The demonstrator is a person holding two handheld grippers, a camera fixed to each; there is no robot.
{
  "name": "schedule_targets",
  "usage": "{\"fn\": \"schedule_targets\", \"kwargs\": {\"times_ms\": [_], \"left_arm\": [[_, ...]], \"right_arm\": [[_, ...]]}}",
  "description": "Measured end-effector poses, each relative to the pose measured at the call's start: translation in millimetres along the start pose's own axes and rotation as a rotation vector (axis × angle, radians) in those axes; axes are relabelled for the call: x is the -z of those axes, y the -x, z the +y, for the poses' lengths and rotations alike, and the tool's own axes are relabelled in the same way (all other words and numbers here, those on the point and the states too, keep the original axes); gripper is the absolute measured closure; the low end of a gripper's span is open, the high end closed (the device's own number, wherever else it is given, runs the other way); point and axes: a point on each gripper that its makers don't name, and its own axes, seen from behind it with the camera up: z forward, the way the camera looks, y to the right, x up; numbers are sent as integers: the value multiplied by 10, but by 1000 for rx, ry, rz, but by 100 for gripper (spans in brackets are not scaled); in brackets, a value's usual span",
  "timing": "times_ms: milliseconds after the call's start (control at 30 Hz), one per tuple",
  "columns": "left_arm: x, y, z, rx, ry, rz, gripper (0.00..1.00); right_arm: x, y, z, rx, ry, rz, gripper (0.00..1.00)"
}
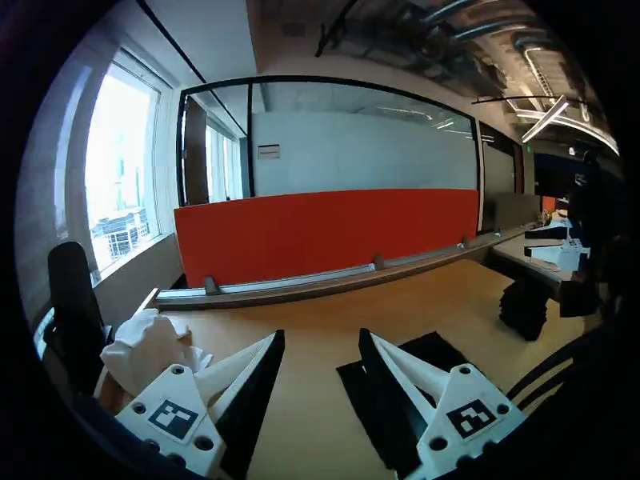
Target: Fold towel
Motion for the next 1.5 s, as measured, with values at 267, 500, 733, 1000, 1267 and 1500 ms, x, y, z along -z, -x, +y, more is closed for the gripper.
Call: {"fn": "schedule_targets", "kwargs": {"times_ms": [267, 500, 733, 1000, 1267, 1500], "left_arm": [[-48, 129, 152, -38, 59, -38, 33], [-58, 272, 250, -50, 95, -72, 33], [-89, 496, 351, -73, 130, -112, 33], [-95, 778, 500, -90, 166, -153, 33], [-97, 1062, 651, -99, 196, -198, 33], [-122, 1324, 705, -106, 208, -242, 33]], "right_arm": [[-20, 152, -188, 29, -69, -59, 0], [-20, 300, -300, 29, -107, -94, 0], [-1, 521, -374, 21, -133, -135, 0], [12, 803, -425, 29, -143, -177, 0], [26, 1035, -513, 34, -165, -205, 0], [23, 1262, -578, 33, -176, -239, 0]]}}
